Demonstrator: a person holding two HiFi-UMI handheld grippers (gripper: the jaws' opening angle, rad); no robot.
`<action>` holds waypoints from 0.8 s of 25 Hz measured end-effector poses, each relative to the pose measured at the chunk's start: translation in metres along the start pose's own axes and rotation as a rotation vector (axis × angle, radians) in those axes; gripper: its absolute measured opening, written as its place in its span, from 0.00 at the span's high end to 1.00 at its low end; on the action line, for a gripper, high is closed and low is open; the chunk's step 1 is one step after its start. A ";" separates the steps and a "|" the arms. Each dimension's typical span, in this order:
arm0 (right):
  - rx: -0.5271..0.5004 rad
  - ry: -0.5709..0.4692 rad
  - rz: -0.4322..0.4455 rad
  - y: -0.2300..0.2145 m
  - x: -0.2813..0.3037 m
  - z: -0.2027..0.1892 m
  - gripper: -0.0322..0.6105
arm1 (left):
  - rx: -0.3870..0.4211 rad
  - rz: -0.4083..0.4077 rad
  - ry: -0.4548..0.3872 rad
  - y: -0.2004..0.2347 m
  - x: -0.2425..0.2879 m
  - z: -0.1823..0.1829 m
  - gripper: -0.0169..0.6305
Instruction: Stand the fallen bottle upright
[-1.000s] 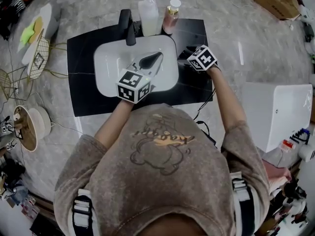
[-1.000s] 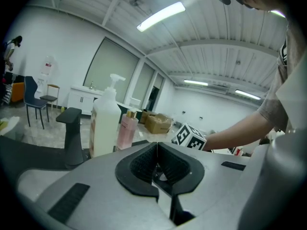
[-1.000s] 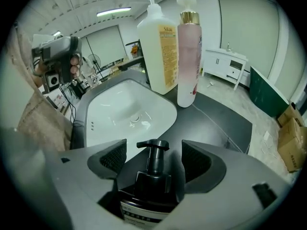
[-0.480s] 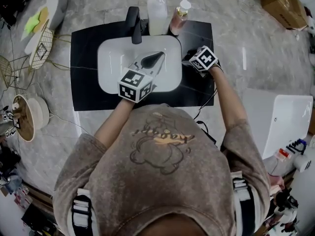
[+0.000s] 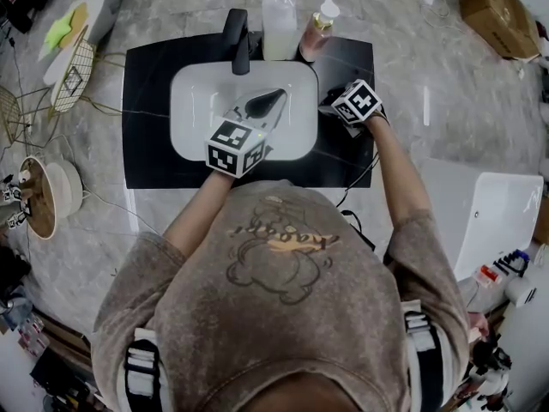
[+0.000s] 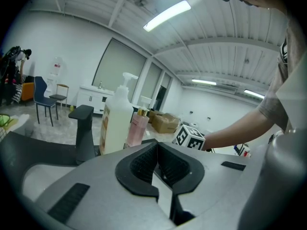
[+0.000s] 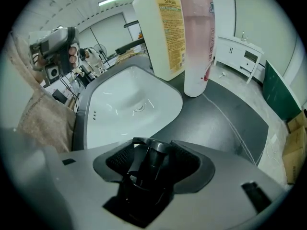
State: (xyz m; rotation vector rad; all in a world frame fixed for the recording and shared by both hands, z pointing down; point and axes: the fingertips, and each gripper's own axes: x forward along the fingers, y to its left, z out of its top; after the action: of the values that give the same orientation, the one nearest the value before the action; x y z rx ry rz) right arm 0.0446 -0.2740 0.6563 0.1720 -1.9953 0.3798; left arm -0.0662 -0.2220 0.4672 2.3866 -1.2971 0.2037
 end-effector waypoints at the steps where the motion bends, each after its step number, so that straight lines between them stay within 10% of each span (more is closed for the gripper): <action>1: 0.002 0.000 -0.005 -0.001 -0.001 0.000 0.58 | 0.000 0.000 0.001 0.000 0.000 0.000 0.94; 20: 0.060 -0.110 -0.120 -0.012 -0.039 0.001 0.58 | 0.017 -0.045 0.002 -0.018 0.002 0.000 0.94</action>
State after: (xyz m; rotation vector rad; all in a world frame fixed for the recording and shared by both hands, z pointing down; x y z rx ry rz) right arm 0.0643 -0.2870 0.6234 0.3560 -2.0714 0.3596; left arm -0.0501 -0.2152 0.4625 2.4265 -1.2440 0.2050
